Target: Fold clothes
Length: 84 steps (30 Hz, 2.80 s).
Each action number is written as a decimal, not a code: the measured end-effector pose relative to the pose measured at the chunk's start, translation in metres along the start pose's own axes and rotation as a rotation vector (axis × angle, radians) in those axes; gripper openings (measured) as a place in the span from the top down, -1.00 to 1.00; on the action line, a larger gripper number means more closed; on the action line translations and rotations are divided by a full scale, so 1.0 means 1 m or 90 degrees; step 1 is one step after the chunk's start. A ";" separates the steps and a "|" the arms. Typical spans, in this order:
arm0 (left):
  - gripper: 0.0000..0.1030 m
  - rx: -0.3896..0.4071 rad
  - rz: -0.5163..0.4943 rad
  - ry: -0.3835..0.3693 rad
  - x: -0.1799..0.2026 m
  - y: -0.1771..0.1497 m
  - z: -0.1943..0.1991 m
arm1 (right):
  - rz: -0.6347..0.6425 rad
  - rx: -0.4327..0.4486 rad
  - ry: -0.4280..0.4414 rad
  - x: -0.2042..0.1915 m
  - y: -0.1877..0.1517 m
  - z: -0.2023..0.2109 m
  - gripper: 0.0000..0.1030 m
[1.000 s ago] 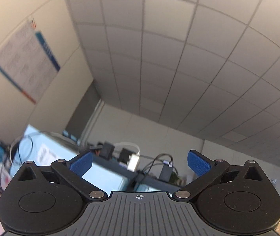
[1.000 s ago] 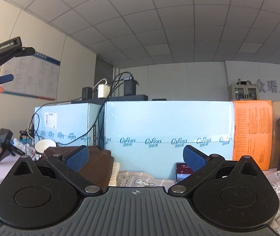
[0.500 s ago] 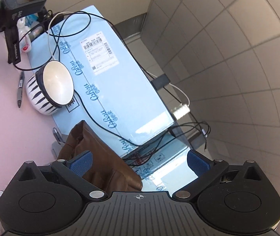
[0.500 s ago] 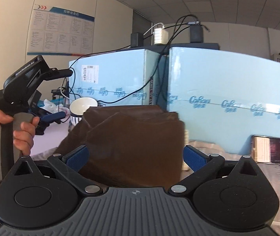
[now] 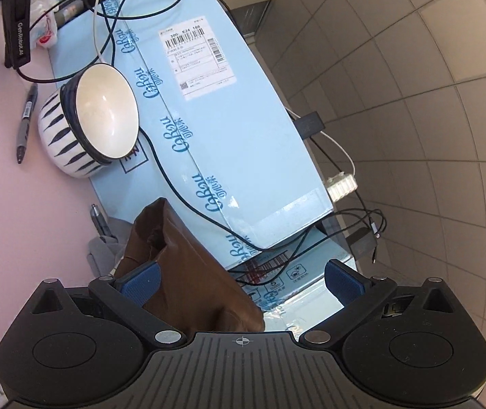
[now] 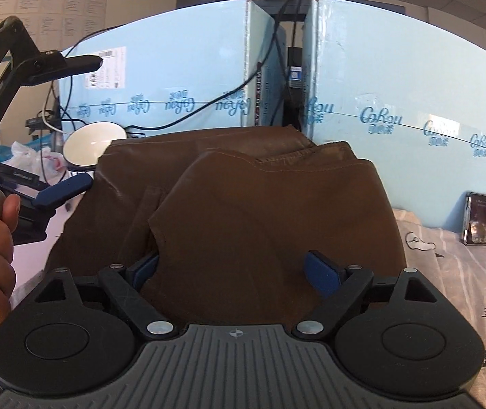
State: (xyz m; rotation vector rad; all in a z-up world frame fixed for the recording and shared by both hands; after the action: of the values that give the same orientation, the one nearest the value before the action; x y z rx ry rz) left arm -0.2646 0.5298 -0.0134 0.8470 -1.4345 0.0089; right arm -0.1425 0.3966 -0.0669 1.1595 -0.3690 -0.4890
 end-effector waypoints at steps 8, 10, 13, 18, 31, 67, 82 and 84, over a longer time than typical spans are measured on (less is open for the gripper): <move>-1.00 -0.041 0.033 -0.021 -0.003 0.003 -0.042 | 0.036 0.039 -0.091 0.057 0.000 0.020 -0.45; -1.00 -0.083 0.019 -0.035 -0.003 -0.003 -0.060 | 0.027 0.046 -0.104 0.075 0.004 0.022 -0.41; -0.94 -0.101 0.003 -0.035 -0.007 -0.011 -0.072 | -0.009 0.050 -0.115 0.103 0.012 0.018 -0.27; 0.47 -0.075 -0.132 0.011 0.008 -0.015 -0.065 | -0.087 0.036 -0.093 0.139 0.018 0.008 0.40; 0.96 0.012 -0.260 -0.262 0.148 -0.049 0.013 | -0.204 0.148 -0.030 0.229 0.060 0.112 0.87; 0.84 -0.476 -0.658 -0.215 0.139 -0.334 0.160 | -0.389 0.125 0.033 0.358 -0.029 0.308 -0.92; 0.61 -0.462 -0.633 -0.199 0.135 -0.334 0.167 | 0.026 0.055 -0.204 0.232 -0.054 0.225 -0.98; 0.28 -0.460 -0.610 -0.201 0.138 -0.330 0.164 | 0.018 0.041 -0.221 0.247 -0.066 0.230 -0.98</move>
State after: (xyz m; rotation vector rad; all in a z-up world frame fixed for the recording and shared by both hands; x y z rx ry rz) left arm -0.2187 0.1440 -0.0759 0.8516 -1.0515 -1.3306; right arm -0.0657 0.0624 -0.0388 1.1290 -0.7043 -0.6602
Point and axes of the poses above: each gripper's, at about its wrist camera, not at the fingertips, and z roughly against the way its jaws point, x to its right, y to its top, the point moved 9 cm from there along -z, roughly the way its jaws point, and after that the axes turned 3 degrees about x, right-handed, at the moved point
